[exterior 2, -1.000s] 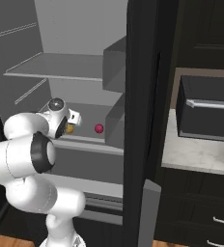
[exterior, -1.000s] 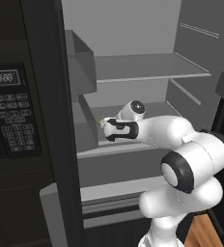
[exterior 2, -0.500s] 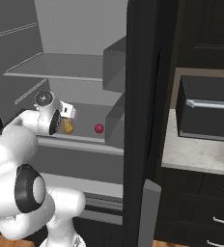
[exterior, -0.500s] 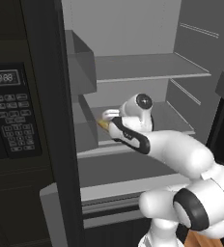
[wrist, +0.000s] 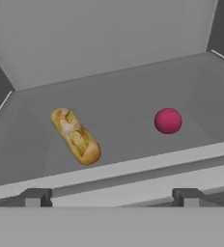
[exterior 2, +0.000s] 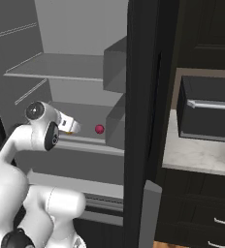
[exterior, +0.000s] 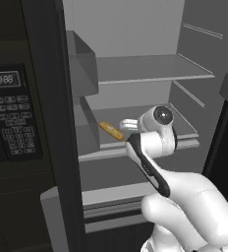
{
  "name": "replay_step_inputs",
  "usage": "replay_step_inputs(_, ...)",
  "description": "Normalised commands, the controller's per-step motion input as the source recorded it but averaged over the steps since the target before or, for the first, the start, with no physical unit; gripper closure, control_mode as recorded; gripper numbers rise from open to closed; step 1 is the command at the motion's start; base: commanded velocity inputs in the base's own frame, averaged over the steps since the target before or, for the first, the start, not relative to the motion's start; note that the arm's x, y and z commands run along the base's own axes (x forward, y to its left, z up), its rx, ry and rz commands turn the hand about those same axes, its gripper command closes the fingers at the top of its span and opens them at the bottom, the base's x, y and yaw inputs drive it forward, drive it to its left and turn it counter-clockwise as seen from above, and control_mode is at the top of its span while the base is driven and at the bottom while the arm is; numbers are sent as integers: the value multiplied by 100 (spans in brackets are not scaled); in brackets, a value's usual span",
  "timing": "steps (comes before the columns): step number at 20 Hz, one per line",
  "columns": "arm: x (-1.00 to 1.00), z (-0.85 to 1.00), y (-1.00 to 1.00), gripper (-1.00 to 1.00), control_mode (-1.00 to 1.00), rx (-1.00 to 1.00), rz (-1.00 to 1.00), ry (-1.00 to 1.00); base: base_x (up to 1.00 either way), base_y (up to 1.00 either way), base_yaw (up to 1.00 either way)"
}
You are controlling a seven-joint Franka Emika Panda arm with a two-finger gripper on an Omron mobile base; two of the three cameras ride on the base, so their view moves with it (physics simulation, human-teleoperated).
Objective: Move the baguette and radish from the top shelf to the second highest shelf to make space. Then, place the pitcher from the counter on the cleared top shelf.
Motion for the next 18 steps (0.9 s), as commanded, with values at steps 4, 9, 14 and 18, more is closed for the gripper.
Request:
replay_step_inputs(4,-93,13,-65,-100,-100,0,-2,0,0,0,0)
replay_step_inputs(9,-80,41,-31,-100,-100,0,0,0,0,0,0)
replay_step_inputs(14,-35,58,0,-100,-100,0,0,0,0,0,0)
replay_step_inputs(18,-29,49,0,-100,-100,-4,0,0,0,0,0)
